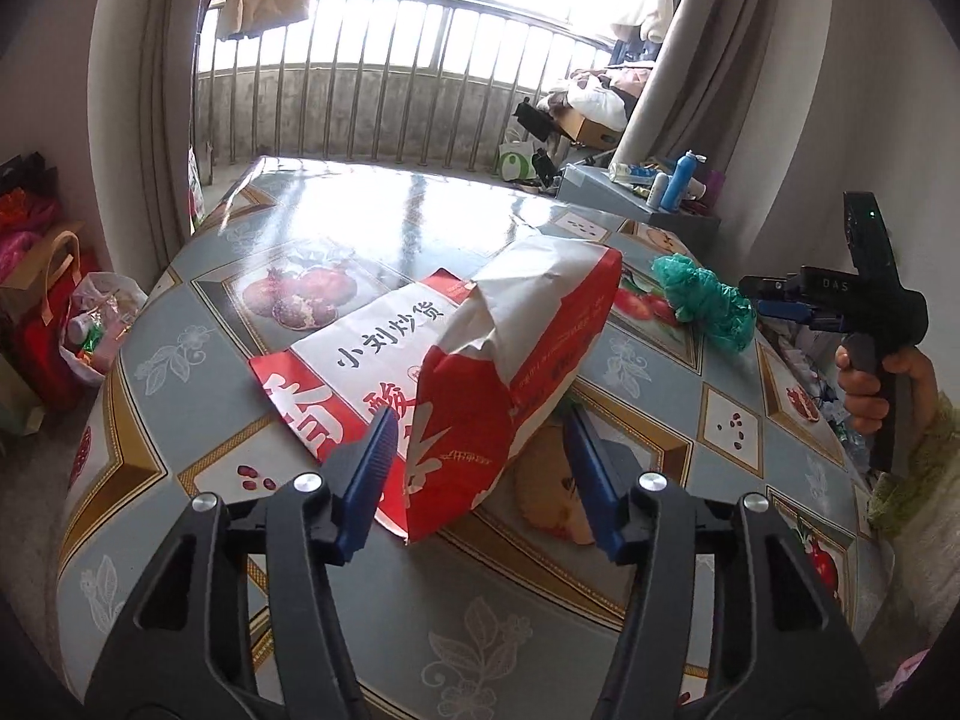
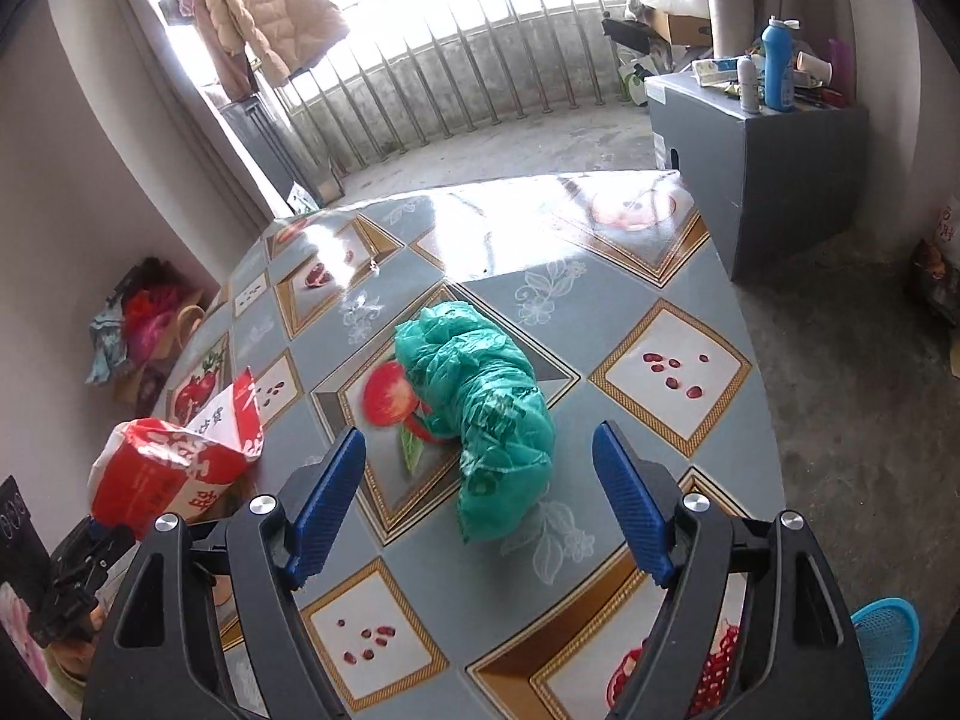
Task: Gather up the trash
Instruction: 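Grasp the green plastic bag with right tool while left tool grasps red snack bag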
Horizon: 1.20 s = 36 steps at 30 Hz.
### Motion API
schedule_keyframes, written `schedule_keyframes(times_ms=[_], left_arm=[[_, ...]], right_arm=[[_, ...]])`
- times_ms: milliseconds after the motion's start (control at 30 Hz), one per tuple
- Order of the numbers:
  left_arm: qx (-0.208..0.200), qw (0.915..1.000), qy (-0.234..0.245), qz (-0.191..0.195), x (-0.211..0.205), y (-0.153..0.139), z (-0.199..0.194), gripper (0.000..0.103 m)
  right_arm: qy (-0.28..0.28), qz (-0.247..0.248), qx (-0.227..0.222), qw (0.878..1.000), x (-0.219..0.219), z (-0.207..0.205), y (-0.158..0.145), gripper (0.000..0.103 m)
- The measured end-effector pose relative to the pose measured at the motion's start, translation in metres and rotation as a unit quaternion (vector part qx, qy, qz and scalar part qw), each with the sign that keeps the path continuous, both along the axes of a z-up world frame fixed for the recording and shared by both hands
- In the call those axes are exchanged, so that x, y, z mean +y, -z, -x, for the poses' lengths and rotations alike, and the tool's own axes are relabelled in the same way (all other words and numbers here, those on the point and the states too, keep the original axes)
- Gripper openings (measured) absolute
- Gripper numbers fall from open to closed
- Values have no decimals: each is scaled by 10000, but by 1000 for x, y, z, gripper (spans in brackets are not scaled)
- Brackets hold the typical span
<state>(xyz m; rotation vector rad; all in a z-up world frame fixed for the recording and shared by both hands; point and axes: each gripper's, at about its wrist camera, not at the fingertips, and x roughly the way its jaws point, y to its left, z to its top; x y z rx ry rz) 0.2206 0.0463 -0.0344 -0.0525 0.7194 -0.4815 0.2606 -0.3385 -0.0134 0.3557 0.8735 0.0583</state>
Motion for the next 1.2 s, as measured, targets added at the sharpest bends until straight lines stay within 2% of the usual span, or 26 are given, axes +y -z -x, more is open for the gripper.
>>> schedule_keyframes(times_ms=[33, 100, 133, 267, 367, 533, 667, 900, 1067, 1200], left_arm=[[39, 10000, 0, -21, -1, 1, 0, 47], [136, 9999, 8, 0, -2, 5, -2, 37], [181, 9998, 20, 2, -3, 7, -2, 35], [168, 9998, 81, 23, -5, 8, 0, 32], [199, 9996, 139, 105, -7, 7, 2, 31], [308, 9988, 296, 236, -16, 4, 10, 30], [370, 9977, 493, 297, -26, 0, 28, 30], [530, 9951, 740, 374, -40, -4, 76, 30], [454, 9954, 810, 215, -47, -3, 112, 30], [426, 9949, 916, -14, -60, 8, 128, 31]], right_arm=[[-9, 13, 64, 10000, 0, -5, 4, 76], [-26, 12, 167, 9999, 1, -11, 10, 63], [-27, -7, 239, 9997, 2, -14, 13, 60], [42, -114, 413, 9991, 2, -15, 21, 38], [135, -248, 520, 9982, -1, -11, 25, 32], [280, -443, 655, 9965, -4, 3, 25, 29], [420, -651, 779, 9939, -2, 32, 25, 29], [684, -919, 888, 9894, 15, 122, 21, 29], [901, -1099, 963, 9852, 31, 193, 21, 29], [989, -1032, 1049, 9842, 48, 229, 25, 29]])
